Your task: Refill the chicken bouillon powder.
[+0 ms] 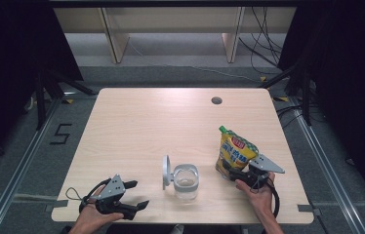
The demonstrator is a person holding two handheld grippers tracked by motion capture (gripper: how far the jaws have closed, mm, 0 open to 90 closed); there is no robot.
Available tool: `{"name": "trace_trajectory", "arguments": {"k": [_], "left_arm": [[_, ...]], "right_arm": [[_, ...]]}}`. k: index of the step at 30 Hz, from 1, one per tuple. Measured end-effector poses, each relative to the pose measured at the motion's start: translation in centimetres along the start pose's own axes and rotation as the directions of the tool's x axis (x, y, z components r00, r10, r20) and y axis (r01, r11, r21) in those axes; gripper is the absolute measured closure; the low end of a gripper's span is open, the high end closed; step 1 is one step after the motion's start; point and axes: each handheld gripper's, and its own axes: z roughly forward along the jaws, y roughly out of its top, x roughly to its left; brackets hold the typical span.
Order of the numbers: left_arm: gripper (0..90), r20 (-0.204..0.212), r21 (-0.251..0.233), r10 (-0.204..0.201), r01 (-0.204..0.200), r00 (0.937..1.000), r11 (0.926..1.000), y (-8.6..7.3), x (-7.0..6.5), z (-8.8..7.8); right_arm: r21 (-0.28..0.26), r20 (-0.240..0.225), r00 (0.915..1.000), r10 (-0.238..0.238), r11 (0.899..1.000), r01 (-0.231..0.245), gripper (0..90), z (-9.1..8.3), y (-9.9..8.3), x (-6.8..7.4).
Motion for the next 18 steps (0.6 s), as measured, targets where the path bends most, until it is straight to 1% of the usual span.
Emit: {"name": "trace_trajectory", "arguments": {"k": [1, 2, 3, 4, 5, 6, 7, 8, 9, 10, 11, 12, 13, 14, 15, 16, 17, 18], "left_arm": [[20.4, -0.003, -0.002, 0.0, 0.0, 1.0, 1.0, 0.0, 0.0, 0.0], [20.4, -0.003, -0.007, -0.006, 0.006, 1.0, 1.0, 0.0, -0.1, 0.0], [20.4, -0.004, -0.015, -0.008, 0.008, 1.0, 0.9998, 0.0, -0.1, 0.1], [20.4, -0.004, -0.014, -0.007, 0.007, 1.0, 0.9999, 0.0, -0.1, 0.1], [20.3, -0.003, -0.012, -0.007, 0.007, 1.0, 0.9999, 0.0, -0.1, 0.0], [20.3, -0.006, -0.001, 0.001, -0.001, 1.0, 1.0, 0.0, 0.0, 0.0], [20.4, -0.005, -0.006, -0.006, 0.006, 1.0, 1.0, 0.0, -0.1, 0.0], [20.4, -0.004, -0.014, -0.014, 0.014, 0.9999, 0.9998, 0.0, -0.1, 0.0], [20.4, -0.006, -0.023, -0.016, 0.016, 0.9998, 0.9996, 0.0, -0.2, 0.1], [20.4, -0.008, -0.018, -0.012, 0.012, 0.9999, 0.9998, 0.0, -0.1, 0.0], [20.4, -0.008, -0.016, -0.012, 0.012, 0.9999, 0.9998, 0.0, -0.1, 0.0], [20.4, -0.011, -0.01, -0.003, 0.003, 0.9999, 0.9999, 0.0, 0.0, 0.0], [20.4, -0.005, -0.002, -0.001, 0.001, 1.0, 1.0, 0.0, 0.1, -0.1], [20.5, -0.005, -0.002, -0.001, 0.001, 1.0, 1.0, 0.0, 0.1, -0.1], [20.5, -0.008, -0.004, -0.034, 0.034, 0.9994, 0.9994, -0.1, -0.1, -0.1], [20.6, -0.009, -0.013, -0.021, 0.021, 0.9997, 0.9997, 0.0, 0.0, -0.1], [20.7, -0.009, -0.013, -0.021, 0.021, 0.9997, 0.9997, 0.0, 0.0, -0.1], [20.7, -0.01, -0.012, -0.036, 0.036, 0.9993, 0.9993, -0.1, -0.1, 0.0]], "right_arm": [[0.014, -0.017, 0.9998, -0.002, 1.0, 0.002, 29.7, -0.1, 0.1, 0.0], [0.025, -0.003, 1.0, -0.006, 1.0, 0.007, 30.3, -0.1, 0.2, 0.1], [0.025, -0.003, 1.0, -0.006, 1.0, 0.007, 30.3, -0.1, 0.2, 0.1], [0.032, 0.013, 0.9999, -0.001, 0.999, 0.001, 31.0, -0.2, 0.2, 0.3], [0.02, 0.018, 0.9997, -0.014, 1.0, 0.014, 31.8, -0.2, 0.4, 0.6], [0.02, 0.018, 0.9997, -0.014, 1.0, 0.014, 31.8, -0.2, 0.4, 0.6], [0.047, -0.001, 0.9999, 0.014, 0.999, -0.014, 32.1, -0.4, 0.5, 1.1], [0.048, -0.025, 0.9996, -0.012, 0.999, 0.013, 32.6, -0.3, 0.7, 1.1], [0.054, -0.012, 0.9989, -0.045, 0.998, 0.045, 33.0, -0.4, 0.8, 1.1], [0.052, -0.016, 0.999, -0.041, 0.998, 0.042, 33.1, -0.4, 0.9, 1.3], [0.084, 0.006, 0.9976, -0.069, 0.994, 0.068, 33.4, -0.8, 1.1, 1.8], [0.08, 0.006, 0.9945, -0.105, 0.991, 0.104, 33.5, -0.8, 1.2, 1.8], [0.063, 0.015, 0.984, -0.177, 0.982, 0.176, 33.6, -0.8, 1.4, 1.7], [0.063, 0.015, 0.984, -0.177, 0.982, 0.176, 33.6, -0.8, 1.4, 1.7], [0.075, 0.013, 0.9774, -0.211, 0.975, 0.21, 33.7, -0.9, 1.5, 2.0], [0.096, 0.024, 0.9577, -0.287, 0.954, 0.283, 33.8, -1.2, 1.8, 2.4], [0.096, 0.024, 0.9577, -0.287, 0.954, 0.283, 33.8, -1.2, 1.8, 2.4], [0.104, 0.02, 0.9335, -0.358, 0.929, 0.354, 34.0, -1.3, 2.0, 2.8]]}}
